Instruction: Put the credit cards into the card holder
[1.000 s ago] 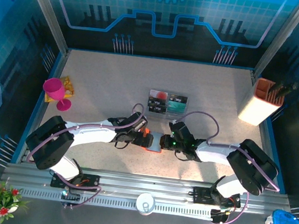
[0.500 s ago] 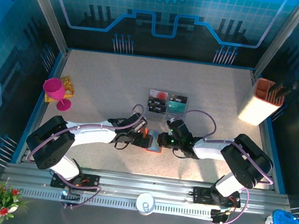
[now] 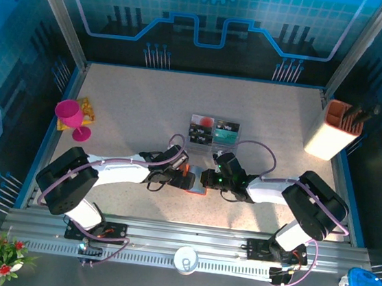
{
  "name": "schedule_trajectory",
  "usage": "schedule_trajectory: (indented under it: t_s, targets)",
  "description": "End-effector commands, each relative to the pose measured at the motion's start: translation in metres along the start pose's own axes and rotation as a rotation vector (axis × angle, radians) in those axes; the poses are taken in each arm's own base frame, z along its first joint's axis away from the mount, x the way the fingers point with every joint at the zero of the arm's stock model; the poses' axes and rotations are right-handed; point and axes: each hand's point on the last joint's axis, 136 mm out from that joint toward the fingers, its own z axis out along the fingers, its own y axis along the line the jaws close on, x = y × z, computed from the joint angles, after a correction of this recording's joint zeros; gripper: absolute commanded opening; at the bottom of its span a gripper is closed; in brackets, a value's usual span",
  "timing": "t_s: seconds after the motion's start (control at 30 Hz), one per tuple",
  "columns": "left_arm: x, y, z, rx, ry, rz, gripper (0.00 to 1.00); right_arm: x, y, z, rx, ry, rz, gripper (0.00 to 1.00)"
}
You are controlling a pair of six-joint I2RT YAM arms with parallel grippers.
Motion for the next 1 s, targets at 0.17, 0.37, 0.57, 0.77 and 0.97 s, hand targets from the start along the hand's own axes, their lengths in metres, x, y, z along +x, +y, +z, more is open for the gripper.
schedule_trajectory:
  t_s: [0.17,0.37,0.57,0.77,0.97]
  targets:
    - [-0.005,-0.001,-0.011,-0.003,-0.029,0.008,0.99,-0.015,0.001,-0.011,0.004,-0.028,-0.008,0.00]
    - [-0.006,0.000,-0.009,-0.007,-0.031,0.001,0.99,-0.020,-0.001,-0.014,0.018,-0.019,-0.019,0.00]
    - [-0.006,-0.002,-0.008,0.000,-0.034,0.001,0.99,-0.016,-0.004,-0.006,0.012,-0.004,-0.008,0.00]
    - [-0.007,-0.002,-0.007,-0.002,-0.034,0.007,0.99,-0.011,-0.003,0.003,-0.001,0.018,-0.003,0.00]
    - [-0.010,-0.004,-0.007,0.002,-0.041,0.005,0.99,-0.007,0.005,0.010,-0.017,0.037,-0.011,0.00]
